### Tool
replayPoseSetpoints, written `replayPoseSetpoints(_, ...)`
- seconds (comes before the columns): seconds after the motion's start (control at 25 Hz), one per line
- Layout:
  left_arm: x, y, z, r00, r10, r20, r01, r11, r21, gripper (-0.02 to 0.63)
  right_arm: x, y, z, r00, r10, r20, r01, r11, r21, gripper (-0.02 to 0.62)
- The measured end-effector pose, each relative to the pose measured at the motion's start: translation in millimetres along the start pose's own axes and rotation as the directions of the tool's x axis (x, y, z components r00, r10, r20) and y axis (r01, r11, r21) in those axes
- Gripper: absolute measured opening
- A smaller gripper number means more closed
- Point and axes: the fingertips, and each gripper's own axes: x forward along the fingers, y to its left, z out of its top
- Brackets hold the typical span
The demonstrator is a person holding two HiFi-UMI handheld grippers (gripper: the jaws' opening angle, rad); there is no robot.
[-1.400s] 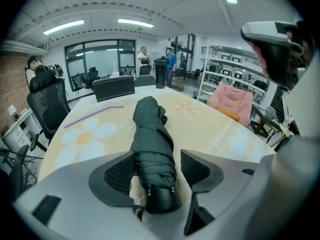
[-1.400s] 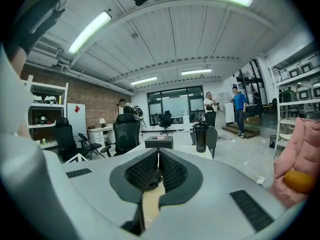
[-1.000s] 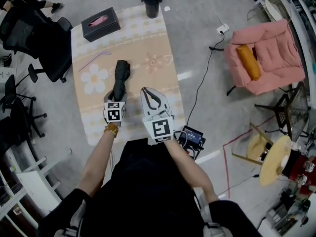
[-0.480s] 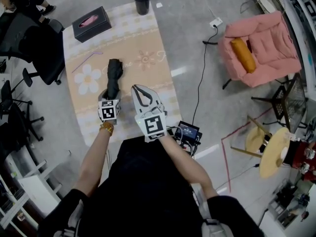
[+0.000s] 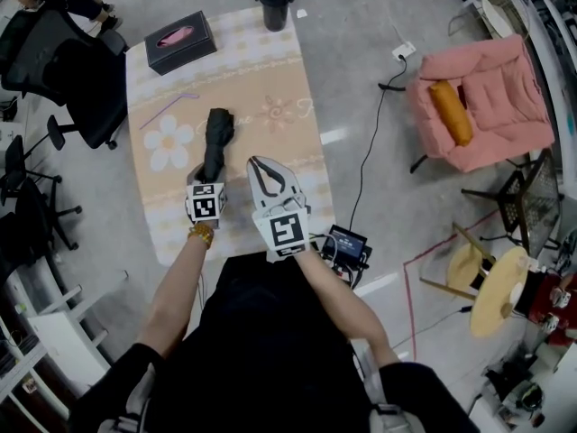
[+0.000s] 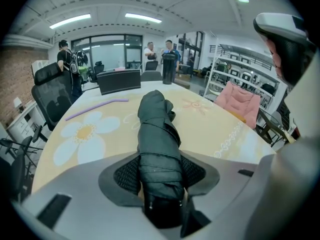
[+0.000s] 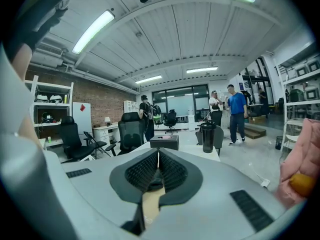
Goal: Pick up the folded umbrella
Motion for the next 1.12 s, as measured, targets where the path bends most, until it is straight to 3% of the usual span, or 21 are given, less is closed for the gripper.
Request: replayPoseSetpoints(1.12,-33.4,-3.5,18.6,0.996,0.015,0.088,-0.009,0.998,-0.062,0.181,3.4,2.7,3.2,0.999,0.035,0.002,-0.035,0.999,-0.030,0.017)
